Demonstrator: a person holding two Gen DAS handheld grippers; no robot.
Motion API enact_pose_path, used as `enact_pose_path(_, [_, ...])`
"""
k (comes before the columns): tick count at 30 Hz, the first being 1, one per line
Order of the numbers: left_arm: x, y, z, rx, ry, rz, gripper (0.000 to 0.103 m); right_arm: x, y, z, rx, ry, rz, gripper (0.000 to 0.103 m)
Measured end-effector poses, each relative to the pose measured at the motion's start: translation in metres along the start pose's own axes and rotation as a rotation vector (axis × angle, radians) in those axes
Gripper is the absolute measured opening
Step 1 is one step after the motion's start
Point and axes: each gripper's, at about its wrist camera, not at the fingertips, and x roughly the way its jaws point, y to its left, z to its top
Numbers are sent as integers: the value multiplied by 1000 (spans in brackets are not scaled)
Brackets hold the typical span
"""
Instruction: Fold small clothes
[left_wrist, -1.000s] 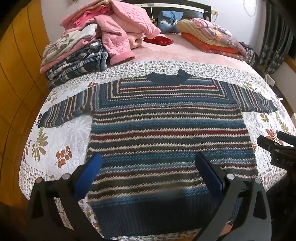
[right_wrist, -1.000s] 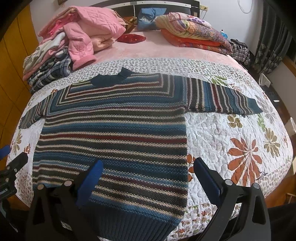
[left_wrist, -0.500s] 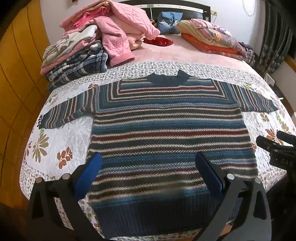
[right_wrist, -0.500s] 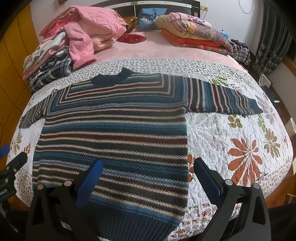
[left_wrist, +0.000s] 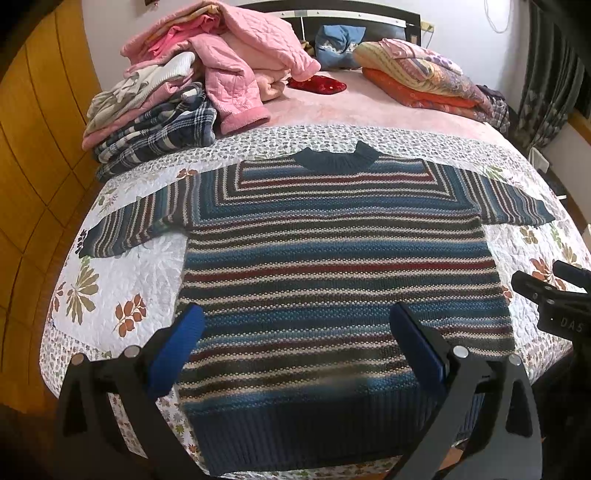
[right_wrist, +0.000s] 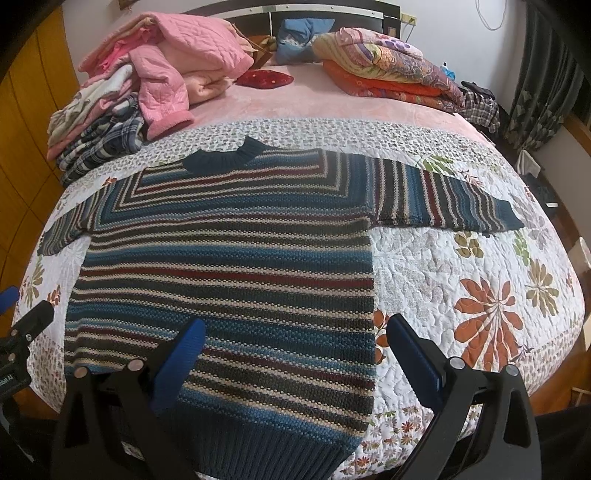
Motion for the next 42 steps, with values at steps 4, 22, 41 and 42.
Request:
enact_pose_path(4, [-1,1,1,1,0,-1,100,0,1,0,0,0,0,99])
enact_pose_path(22, [-2,0,1,-1,-1,2,100,-2,2,-2,-13,-12,-1,99])
enact_pose_path(41, [53,-14,38,-61,38,-38,100,13,-98,79,175,-15,58,99])
enact_pose_path(42, [56,-15,43,-79,35,-52,100,18,-114,87,202,-10,43,99])
